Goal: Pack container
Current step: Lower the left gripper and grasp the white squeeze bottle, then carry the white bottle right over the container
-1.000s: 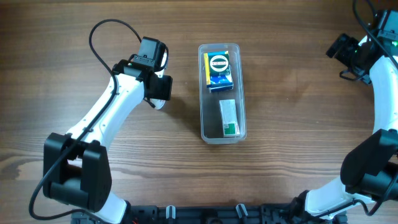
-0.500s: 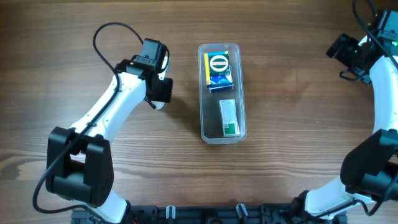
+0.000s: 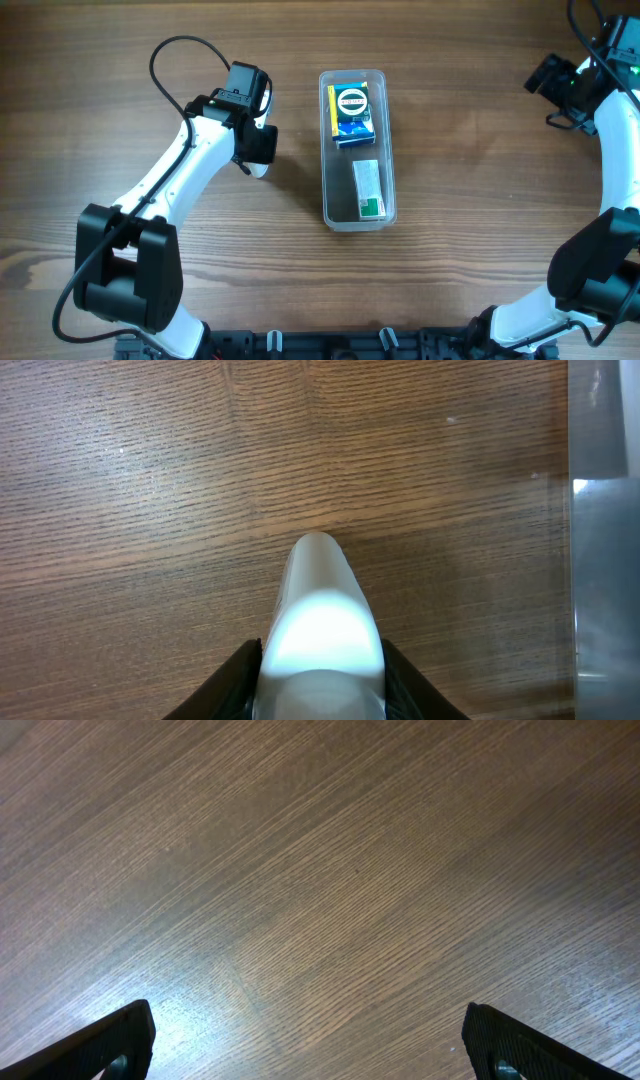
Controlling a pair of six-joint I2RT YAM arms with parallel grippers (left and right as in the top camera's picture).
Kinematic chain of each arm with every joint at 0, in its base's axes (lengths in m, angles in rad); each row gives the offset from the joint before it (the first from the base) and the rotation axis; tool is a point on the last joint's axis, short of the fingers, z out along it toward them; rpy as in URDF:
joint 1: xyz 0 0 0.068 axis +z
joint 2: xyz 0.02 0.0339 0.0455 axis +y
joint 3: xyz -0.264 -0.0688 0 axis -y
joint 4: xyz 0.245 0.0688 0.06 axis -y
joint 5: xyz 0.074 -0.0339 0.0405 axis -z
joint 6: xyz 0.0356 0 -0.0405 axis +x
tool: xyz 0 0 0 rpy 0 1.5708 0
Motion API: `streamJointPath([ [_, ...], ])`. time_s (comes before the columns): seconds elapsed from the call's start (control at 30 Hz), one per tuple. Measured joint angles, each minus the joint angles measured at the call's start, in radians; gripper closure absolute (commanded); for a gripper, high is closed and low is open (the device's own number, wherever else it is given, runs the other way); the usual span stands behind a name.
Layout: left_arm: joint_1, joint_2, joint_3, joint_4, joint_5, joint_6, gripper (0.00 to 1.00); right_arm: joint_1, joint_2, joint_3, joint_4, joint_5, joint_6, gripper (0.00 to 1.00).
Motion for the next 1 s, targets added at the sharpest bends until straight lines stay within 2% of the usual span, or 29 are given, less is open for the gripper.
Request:
streamJointPath([
  [0.43, 0.0, -0.005, 0.0, -0.014, 0.0, -0.023, 0.73, 0.0, 0.0, 0.0, 0.0, 0.0, 0.0, 0.0],
  [0.57, -0.009, -0.064, 0.0, -0.048, 0.009, -0.042, 0.73, 0.0, 0.0, 0.0, 0.0, 0.0, 0.0, 0.0],
  [0.77, -0.101, -0.224, 0.002, -0.061, 0.017, -0.112, 0.72, 0.0, 0.0, 0.0, 0.0, 0.0, 0.0, 0.0],
  [1.0, -0.296, -0.341, 0.002, -0.062, 0.031, -0.261, 0.71, 0.0, 0.0, 0.0, 0.0, 0.0, 0.0, 0.0],
])
